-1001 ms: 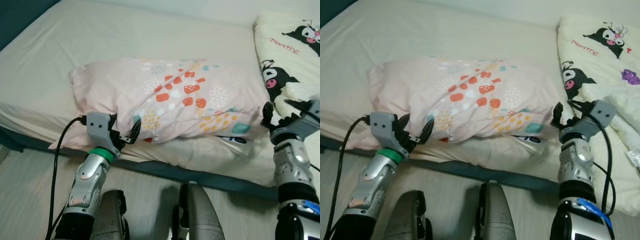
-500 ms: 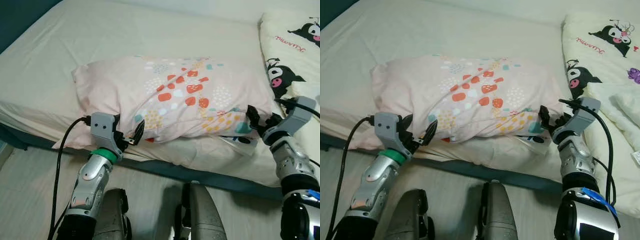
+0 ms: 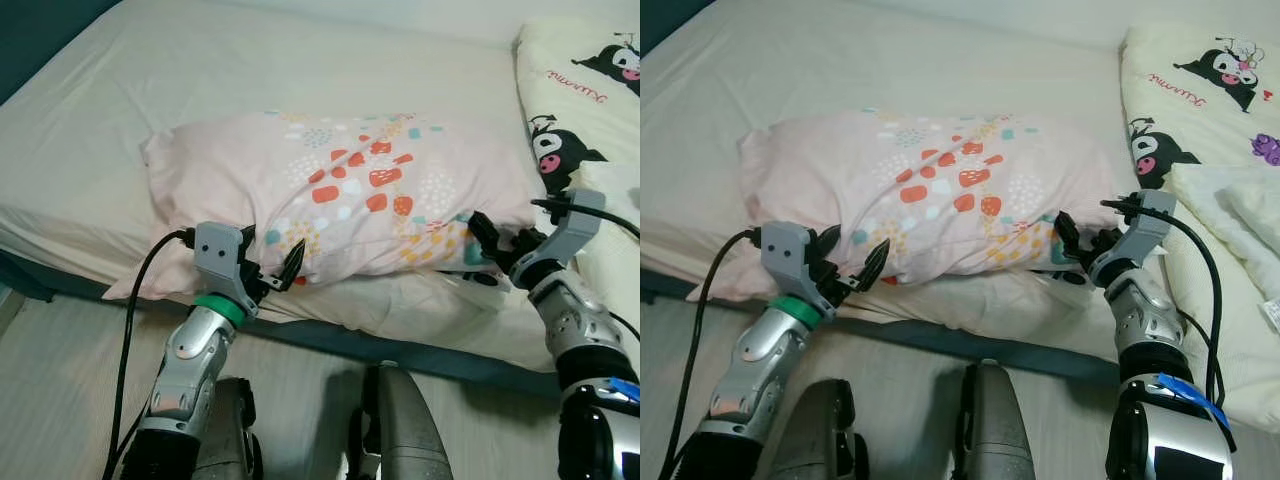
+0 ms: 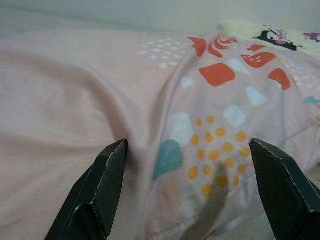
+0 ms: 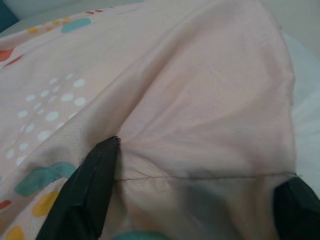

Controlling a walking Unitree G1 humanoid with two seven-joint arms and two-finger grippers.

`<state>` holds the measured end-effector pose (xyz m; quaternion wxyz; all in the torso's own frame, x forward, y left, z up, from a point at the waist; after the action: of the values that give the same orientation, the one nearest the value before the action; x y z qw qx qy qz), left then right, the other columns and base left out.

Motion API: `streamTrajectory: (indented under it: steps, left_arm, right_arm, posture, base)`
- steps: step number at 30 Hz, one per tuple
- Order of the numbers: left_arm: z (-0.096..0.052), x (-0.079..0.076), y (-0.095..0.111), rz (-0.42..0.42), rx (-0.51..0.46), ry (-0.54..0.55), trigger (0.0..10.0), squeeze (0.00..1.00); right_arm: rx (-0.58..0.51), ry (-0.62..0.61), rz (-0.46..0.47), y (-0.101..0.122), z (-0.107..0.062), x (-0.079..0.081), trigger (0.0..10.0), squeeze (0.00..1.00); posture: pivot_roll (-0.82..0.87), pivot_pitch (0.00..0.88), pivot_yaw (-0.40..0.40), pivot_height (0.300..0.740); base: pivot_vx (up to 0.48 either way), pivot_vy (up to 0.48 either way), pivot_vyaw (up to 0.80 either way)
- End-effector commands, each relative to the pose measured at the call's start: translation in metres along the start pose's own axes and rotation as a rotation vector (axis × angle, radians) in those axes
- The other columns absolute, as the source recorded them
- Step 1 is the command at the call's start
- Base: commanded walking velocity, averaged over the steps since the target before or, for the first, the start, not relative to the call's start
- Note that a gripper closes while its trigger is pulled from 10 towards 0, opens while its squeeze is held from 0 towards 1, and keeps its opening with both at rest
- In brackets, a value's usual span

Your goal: Clean up the room

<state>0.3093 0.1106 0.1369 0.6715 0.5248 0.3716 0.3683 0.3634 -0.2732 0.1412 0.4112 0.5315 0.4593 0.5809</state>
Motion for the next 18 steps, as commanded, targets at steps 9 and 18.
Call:
streamTrajectory:
  steps: [9,18]
  left_arm:
    - [-0.002,-0.005,-0.002,-0.024,0.006,-0.014,10.0,0.0]
    - [-0.002,-0.005,-0.003,-0.024,0.007,-0.007,10.0,0.0]
  right_arm:
    - [-0.037,-0.05,0.041,-0.001,-0.006,-0.01,0.0,0.0]
    - [-0.039,-0.077,0.046,-0.002,-0.008,-0.014,0.0,0.0]
  posture:
    - [0.03,0.168,0.006,0.618]
    - [0.03,0.146,0.004,0.618]
  base:
    - [0.0,0.0,0.0]
    - [0.0,0.0,0.0]
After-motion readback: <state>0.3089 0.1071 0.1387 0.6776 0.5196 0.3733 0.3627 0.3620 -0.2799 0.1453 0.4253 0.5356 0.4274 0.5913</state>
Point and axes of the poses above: a point about 5 cm out from each wrist's last joint towards the gripper, its own z axis pointing out of the wrist towards the gripper, its own y axis along the axis of the wrist's last joint, x = y × z, the point moved 1 cm from there along z, pointing out of the wrist towards the gripper, and after that the axes turned 3 degrees about -z, right-handed, at the moved point
